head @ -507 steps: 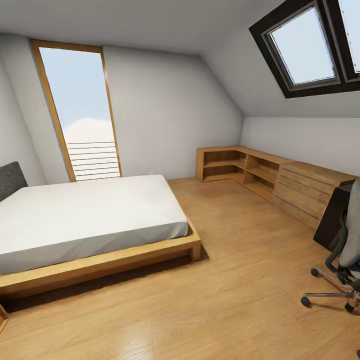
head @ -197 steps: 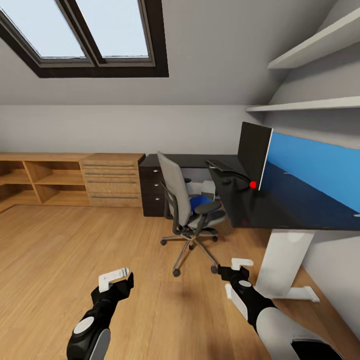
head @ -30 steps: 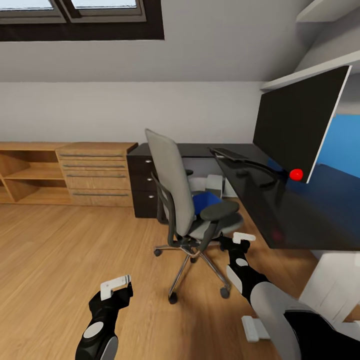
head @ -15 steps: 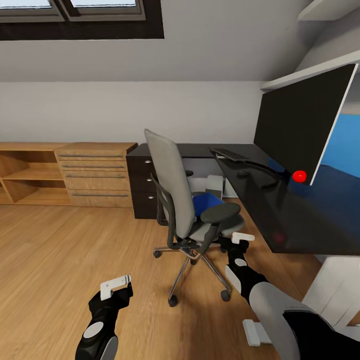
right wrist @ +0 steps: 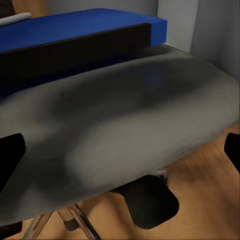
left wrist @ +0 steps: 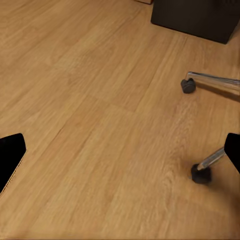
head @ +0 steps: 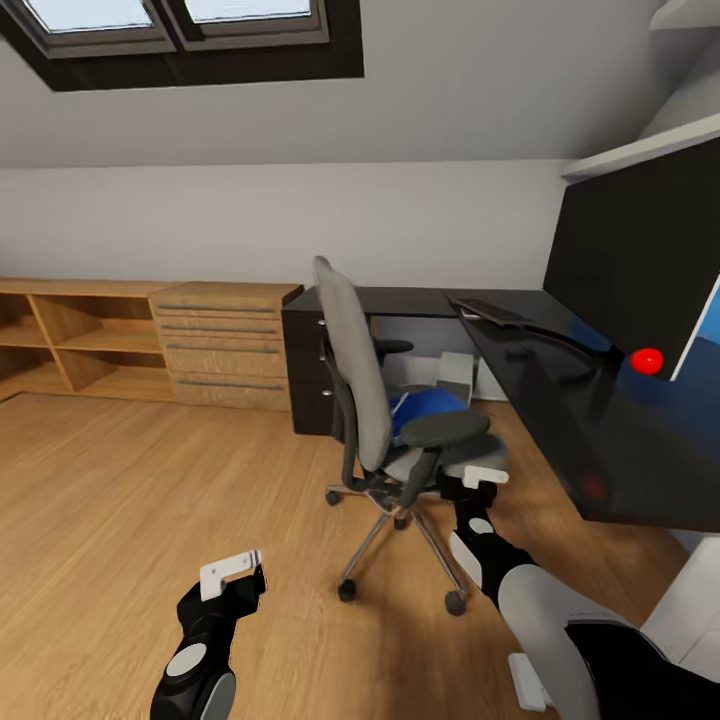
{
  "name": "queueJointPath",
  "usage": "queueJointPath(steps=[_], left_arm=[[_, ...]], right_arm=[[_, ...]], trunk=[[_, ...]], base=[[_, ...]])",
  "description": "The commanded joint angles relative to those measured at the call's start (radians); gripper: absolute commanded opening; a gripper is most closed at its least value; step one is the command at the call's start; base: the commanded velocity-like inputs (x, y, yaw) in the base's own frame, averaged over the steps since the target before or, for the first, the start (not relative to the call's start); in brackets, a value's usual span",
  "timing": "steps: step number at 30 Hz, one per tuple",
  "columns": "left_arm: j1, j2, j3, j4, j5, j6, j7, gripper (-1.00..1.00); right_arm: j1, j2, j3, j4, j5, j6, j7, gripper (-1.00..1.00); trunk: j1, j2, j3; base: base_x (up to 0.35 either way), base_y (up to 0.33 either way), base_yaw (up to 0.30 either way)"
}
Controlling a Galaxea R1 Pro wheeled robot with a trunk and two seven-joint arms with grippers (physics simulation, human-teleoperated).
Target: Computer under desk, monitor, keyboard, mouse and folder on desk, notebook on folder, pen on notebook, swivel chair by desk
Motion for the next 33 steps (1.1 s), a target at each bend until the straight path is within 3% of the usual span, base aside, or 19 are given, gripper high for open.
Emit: queueJointPath(steps=[1,11,33], left_arm=[[-0.001,0.000,-0.002,-0.001,0.008,0.003,0.008,1.00],[-0.001,0.000,-0.002,-0.001,0.009,0.003,0.006,1.00],[-0.001,-0.001,-0.002,0.031,0.009,0.003,0.009,1.00]], right_arm=[[-0.001,0.001,-0.003,0.001,0.001,-0.004,0.000,1.00],[-0.001,0.007,-0.003,0.001,0.002,-0.004,0.000,1.00],[-0.001,0.009,-0.003,0.001,0.000,-0.004,0.000,1.00]], trunk=[[0.000,0.000,-0.001],[0.000,0.000,-0.001],[0.000,0.000,-0.001]], base=[[0.000,0.000,0.273],[0.000,0.108,0.274],[0.000,0.004,0.274]])
